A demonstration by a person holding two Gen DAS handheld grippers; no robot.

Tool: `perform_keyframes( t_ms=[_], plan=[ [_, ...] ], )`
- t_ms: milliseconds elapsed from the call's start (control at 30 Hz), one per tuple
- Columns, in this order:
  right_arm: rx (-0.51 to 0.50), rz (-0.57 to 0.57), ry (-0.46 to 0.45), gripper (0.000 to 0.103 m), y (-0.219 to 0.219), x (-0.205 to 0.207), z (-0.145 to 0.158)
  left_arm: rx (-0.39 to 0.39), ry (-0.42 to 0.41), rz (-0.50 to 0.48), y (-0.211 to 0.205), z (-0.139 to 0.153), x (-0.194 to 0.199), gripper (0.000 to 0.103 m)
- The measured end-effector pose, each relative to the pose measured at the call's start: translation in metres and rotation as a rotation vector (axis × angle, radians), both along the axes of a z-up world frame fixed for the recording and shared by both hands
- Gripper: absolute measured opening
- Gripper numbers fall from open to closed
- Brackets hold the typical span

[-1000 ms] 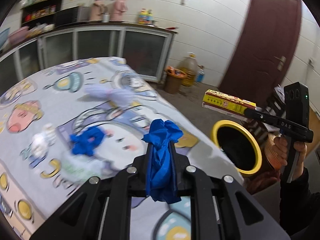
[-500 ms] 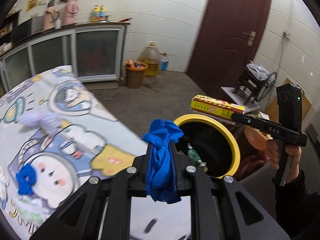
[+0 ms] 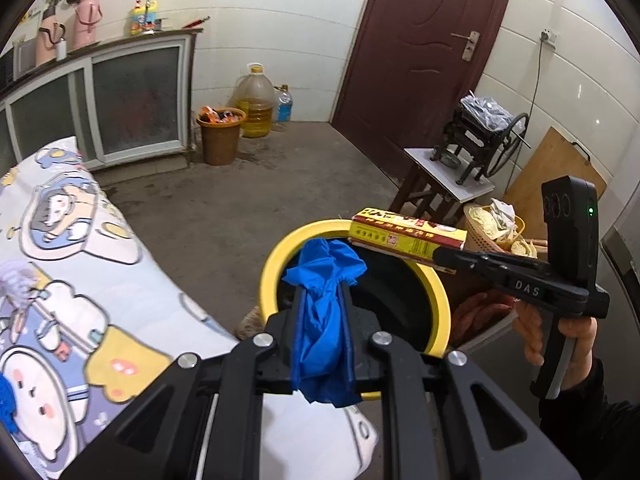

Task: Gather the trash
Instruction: 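Carry the glove and box over the bin and open both tools, then grasp the second blue glove with the left tool while the right tool grasps the white mesh net bag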

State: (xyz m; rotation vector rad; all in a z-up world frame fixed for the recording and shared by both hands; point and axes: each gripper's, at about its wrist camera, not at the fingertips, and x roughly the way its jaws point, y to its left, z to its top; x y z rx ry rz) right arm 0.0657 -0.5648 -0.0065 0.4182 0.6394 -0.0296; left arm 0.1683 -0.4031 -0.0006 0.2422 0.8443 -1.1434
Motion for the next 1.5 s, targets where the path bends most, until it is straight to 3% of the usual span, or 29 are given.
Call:
perform_keyframes(
  t_ms=[267,767,833,900,1067,1167,1200,1500],
  plan=[
    [0.027,-0.026,0.045,0.002,-0.011,0.001,-0.015,0.026,0.027,-0.039,-0.037,-0.017,-0.007,0.014],
    [0.055,-0.061,0.126,0.002,-0.022,0.013,-0.032,0.061,0.063,-0.049,-0.068,-0.039,-0.005,0.015],
    [0.065,-0.074,0.140,0.003,-0.025,0.014,-0.033,0.067,0.056,-0.040,-0.070,-0.039,-0.005,0.026],
    [0.071,-0.089,0.157,0.003,-0.030,0.016,-0.035,0.052,0.061,-0.019,-0.067,-0.037,-0.002,0.053],
    [0.078,-0.148,0.205,0.004,-0.041,0.017,-0.044,0.021,0.055,0.021,-0.059,-0.030,0.003,0.072],
    [0.095,-0.161,0.210,0.034,-0.044,0.015,-0.048,0.011,0.067,0.029,-0.053,-0.027,0.006,0.073],
    [0.105,-0.162,0.197,0.050,-0.044,0.014,-0.047,0.006,0.065,0.034,-0.051,-0.026,0.007,0.073],
    [0.091,-0.151,0.163,0.053,-0.034,0.014,-0.026,-0.041,0.060,0.059,-0.024,-0.011,0.010,0.073]
  ],
)
